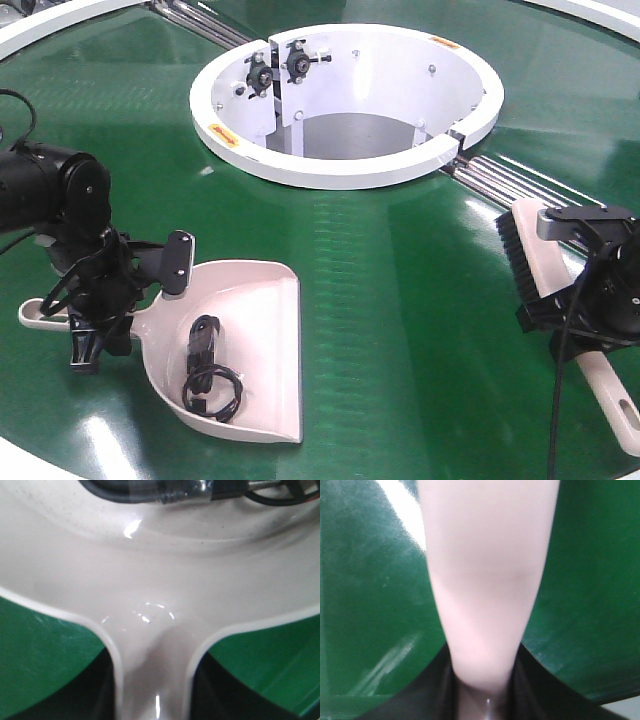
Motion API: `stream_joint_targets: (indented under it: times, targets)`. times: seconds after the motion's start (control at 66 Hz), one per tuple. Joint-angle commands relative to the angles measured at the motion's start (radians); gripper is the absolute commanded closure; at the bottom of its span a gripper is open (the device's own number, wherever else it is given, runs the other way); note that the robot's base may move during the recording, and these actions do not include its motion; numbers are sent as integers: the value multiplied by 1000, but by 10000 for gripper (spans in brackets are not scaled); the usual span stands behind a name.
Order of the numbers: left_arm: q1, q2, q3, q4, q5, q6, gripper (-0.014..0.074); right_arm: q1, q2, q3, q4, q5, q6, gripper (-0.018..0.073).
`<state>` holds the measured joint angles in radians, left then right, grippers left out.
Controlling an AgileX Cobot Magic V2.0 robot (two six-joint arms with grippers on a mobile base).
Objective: Clean and inspect green conveyor with broom and dustpan
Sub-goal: 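Carry the brush back with the right gripper and lower it onto the belt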
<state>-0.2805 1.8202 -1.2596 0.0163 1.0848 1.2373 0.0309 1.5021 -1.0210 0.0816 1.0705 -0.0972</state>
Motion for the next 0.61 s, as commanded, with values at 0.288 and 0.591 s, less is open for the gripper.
stream_joint_targets:
  times: [0.288, 0.591]
  targets:
    - [-5, -44, -27, -28, -1, -11, 603, 1, 49, -23, -18, 25, -10, 550]
    - [-5, -44, -27, -16, -49, -11, 598, 1, 105, -23, -23, 20, -10, 521]
